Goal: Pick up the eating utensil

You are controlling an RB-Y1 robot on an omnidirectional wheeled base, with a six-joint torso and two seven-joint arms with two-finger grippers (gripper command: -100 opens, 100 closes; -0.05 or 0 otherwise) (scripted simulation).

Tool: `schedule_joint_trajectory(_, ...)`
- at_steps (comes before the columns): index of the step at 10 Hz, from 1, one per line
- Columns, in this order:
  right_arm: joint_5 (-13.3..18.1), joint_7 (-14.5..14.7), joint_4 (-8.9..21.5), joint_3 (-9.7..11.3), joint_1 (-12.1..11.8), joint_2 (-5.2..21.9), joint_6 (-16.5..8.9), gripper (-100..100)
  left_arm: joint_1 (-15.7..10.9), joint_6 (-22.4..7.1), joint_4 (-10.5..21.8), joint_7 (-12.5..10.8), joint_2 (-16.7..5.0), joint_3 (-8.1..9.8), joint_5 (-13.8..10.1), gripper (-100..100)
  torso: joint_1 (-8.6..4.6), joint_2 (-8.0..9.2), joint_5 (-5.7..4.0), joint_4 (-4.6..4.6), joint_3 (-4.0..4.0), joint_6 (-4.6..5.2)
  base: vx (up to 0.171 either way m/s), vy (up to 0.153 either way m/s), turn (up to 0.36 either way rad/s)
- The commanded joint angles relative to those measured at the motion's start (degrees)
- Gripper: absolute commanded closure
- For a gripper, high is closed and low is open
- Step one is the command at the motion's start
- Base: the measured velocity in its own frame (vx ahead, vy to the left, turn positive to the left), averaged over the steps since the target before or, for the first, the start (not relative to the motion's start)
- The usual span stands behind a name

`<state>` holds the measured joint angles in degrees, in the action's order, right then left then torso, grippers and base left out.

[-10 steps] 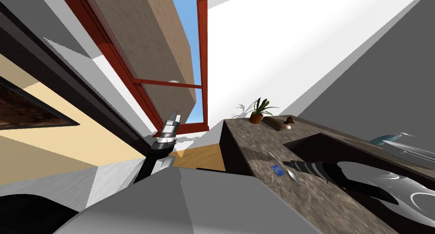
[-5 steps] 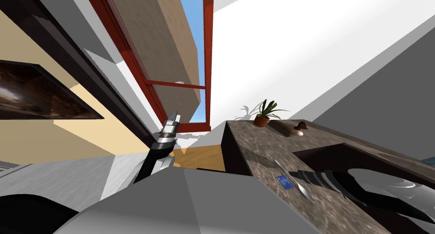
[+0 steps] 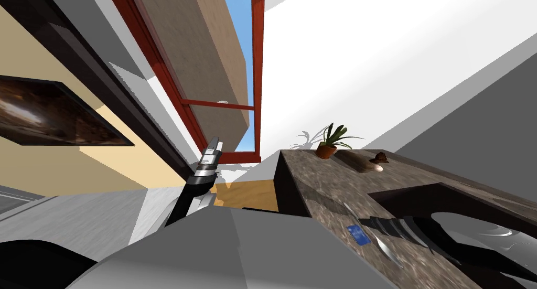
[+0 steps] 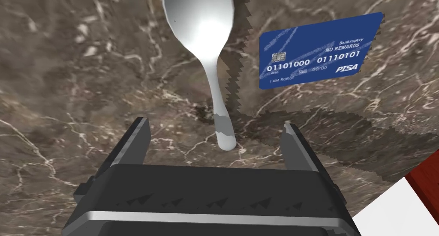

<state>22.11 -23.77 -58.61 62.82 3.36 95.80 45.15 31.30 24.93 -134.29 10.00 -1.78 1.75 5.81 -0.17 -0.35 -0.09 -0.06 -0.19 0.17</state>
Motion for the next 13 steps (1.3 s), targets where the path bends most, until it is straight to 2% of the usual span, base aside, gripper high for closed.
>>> schedule_joint_trajectory(1,-2.51,2.86,2.86,0.79,-1.51,-1.43,2.48,-100,0.00,0.00,0.00,0.00,0.00,0.00,0.00,0,0.00,0.00,0.00,0.00,0.00,0.00,0.096,0.033,-0.234)
schedule_joint_trajectory(3,-2.51,4.95,3.50,0.79,-1.51,-1.43,2.48,-100,0.01,0.00,0.00,0.00,0.01,0.00,0.00,0,0.27,-0.30,0.06,-0.06,-0.17,0.02,0.106,0.048,-0.091)
schedule_joint_trajectory(4,-5.01,6.88,6.51,1.57,-3.03,-2.86,4.95,-100,0.00,0.00,0.00,0.00,0.00,0.00,0.00,0,0.12,-0.28,0.04,-0.07,-0.17,-0.05,0.071,0.066,-0.214)
schedule_joint_trajectory(6,-5.01,9.90,6.99,1.57,-3.03,-2.86,4.95,-100,0.01,0.00,0.00,0.00,0.00,0.00,0.00,0,0.29,-0.36,0.07,-0.08,-0.20,0.00,0.096,0.049,-0.110)
schedule_joint_trajectory(13,-5.01,9.90,6.99,1.57,-3.03,-2.86,4.95,-100,0.00,0.00,0.00,0.00,0.00,0.00,0.00,0,0.01,0.05,0.01,0.01,0.03,-0.02,-0.004,-0.004,0.015)
